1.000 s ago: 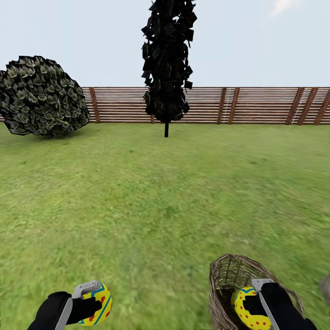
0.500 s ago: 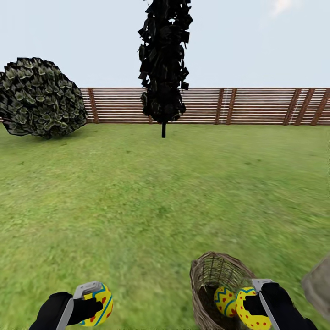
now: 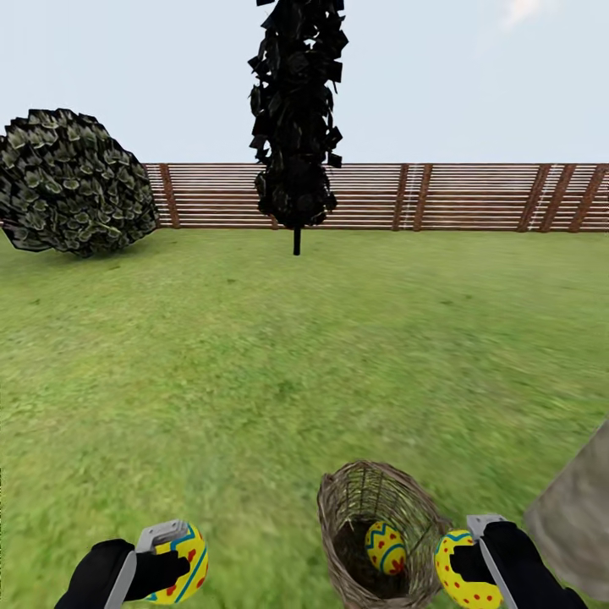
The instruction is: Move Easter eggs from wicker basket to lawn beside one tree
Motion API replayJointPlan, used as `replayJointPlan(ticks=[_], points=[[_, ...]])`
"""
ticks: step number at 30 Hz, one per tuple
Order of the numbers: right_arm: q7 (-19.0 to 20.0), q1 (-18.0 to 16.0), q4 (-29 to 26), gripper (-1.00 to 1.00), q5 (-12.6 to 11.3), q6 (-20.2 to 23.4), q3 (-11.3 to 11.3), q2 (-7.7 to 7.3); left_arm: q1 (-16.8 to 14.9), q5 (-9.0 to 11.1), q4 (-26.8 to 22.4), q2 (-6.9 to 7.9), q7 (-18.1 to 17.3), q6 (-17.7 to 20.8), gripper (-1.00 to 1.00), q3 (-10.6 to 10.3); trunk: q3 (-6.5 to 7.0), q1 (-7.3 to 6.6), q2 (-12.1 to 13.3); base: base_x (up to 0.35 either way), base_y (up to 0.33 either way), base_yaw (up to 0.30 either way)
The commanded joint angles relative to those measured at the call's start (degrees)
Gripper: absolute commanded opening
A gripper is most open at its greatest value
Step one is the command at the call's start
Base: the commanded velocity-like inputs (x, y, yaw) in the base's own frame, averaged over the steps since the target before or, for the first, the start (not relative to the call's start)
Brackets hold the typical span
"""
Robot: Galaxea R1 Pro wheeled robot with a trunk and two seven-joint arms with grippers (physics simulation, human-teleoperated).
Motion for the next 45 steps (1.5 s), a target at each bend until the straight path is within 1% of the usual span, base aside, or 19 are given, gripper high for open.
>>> replayJointPlan(ticks=[1, 6, 8, 9, 10, 13, 15, 19, 24, 29, 32, 42, 45], points=[[0.34, -0.03, -0.05, -1.00, 0.46, 0.24, -0.05, -0.02, -0.03, 0.17, -0.03, -0.01, -0.11, 0.28, -1.00, 0.08, 0.13, -0.25, 0.38, -0.265, -0.209, 0.000], [0.34, -0.03, -0.06, -1.00, 0.46, 0.24, -0.09, -0.08, -0.03, 0.17, 0.08, -0.06, -0.03, 0.28, -1.00, 0.08, 1.03, -1.35, 2.39, -0.283, -0.198, 0.000], [0.34, -0.03, -0.08, -1.00, 0.46, 0.24, -0.14, -0.10, -0.03, 0.17, 0.10, -0.08, -0.03, 0.28, -1.00, 0.08, 1.03, -1.35, 2.39, -0.284, -0.203, 0.000], [0.34, -0.03, -0.10, -1.00, 0.46, 0.24, -0.15, -0.12, -0.03, 0.17, 0.18, -0.08, 0.02, 0.28, -1.00, 0.08, 1.21, -1.57, 2.79, -0.277, -0.215, 0.000], [0.34, -0.03, -0.12, -1.00, 0.46, 0.24, -0.15, -0.15, -0.03, 0.17, 0.74, -0.08, 0.07, 0.28, -1.00, -0.18, 1.39, -1.79, 3.19, -0.273, -0.220, 0.000], [0.34, -0.03, -0.18, -1.00, 0.46, 0.28, -0.22, -0.28, -0.03, 0.13, 1.64, -0.08, 0.22, 0.21, -1.00, -2.40, 1.92, -2.45, 4.39, -0.260, -0.223, 0.000], [0.34, -0.03, -0.22, -1.00, 0.46, 0.32, -0.24, -0.35, -0.03, 0.13, 1.73, -0.08, 0.23, 0.20, -1.00, -2.88, 2.28, -2.89, 5.19, -0.118, -0.178, 0.000], [0.34, -0.03, -0.23, -1.00, 0.46, 0.32, -0.25, -0.41, -0.03, 0.42, 1.69, -0.05, 0.17, 0.13, -1.00, -2.57, 3.00, -3.77, 6.80, -0.018, -0.043, 0.000], [0.34, -0.03, -0.21, -1.00, 0.46, 0.32, -0.25, -0.37, -0.03, 0.50, 1.75, -0.02, 0.02, 0.11, -1.00, -2.75, 3.90, -4.87, 8.80, -0.012, -0.217, 0.000], [0.34, -0.03, -0.15, -1.00, 0.46, 0.32, -0.19, -0.35, -0.03, 0.52, 1.75, 0.00, -0.33, 0.02, -1.00, -2.82, 4.80, -5.97, 10.81, -0.290, -0.016, 0.000], [0.34, -0.03, -0.10, -1.00, 0.54, 0.32, -0.16, -0.22, -0.03, 0.52, 1.75, 0.00, -0.29, 0.09, -1.00, -2.78, 5.34, -6.62, 12.01, -0.080, 0.000, -0.018], [0.34, -0.03, -0.05, -1.00, 0.45, 0.41, -0.25, -0.37, -0.03, 0.53, 1.84, -0.01, -0.20, 0.11, -1.00, -2.78, 7.16, -8.82, 16.02, -0.002, 0.000, -0.262], [0.34, -0.03, -0.05, -1.00, 0.54, 0.41, -0.25, -0.33, -0.03, 0.53, 1.86, 0.00, -0.28, 0.10, -1.00, -2.82, 7.70, -9.48, 17.23, -0.101, 0.042, -0.058]])
